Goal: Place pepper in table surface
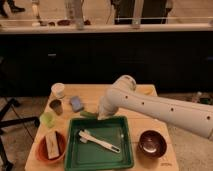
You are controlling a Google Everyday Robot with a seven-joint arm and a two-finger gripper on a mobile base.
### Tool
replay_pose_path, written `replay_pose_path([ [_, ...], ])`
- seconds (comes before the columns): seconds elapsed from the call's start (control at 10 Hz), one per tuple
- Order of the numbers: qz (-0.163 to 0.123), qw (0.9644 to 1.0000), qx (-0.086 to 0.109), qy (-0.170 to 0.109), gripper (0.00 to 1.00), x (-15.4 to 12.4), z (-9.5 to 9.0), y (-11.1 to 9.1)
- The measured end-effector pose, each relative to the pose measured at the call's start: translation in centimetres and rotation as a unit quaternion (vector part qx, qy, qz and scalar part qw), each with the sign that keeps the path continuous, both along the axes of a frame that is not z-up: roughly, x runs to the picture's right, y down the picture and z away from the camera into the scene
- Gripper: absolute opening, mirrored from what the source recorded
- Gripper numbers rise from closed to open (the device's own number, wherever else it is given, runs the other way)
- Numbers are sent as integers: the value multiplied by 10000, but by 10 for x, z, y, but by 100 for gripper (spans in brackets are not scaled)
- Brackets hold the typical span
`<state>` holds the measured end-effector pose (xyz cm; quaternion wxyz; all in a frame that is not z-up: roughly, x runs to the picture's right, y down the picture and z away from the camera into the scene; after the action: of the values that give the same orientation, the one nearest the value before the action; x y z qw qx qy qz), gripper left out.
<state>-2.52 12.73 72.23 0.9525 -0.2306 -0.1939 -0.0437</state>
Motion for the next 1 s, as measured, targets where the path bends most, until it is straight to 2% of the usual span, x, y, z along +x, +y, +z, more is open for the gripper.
replay_pose_path([
  [0.2,214,9997,-15,103,0,-1,12,-4],
  [0.5,767,9965,-96,329,0,3,52,-33],
  [0.6,1025,9938,-158,407,0,7,67,-40],
  [0.8,1580,9857,-318,493,0,18,98,-46],
  [1.0,1860,9805,-421,469,0,18,125,-51],
])
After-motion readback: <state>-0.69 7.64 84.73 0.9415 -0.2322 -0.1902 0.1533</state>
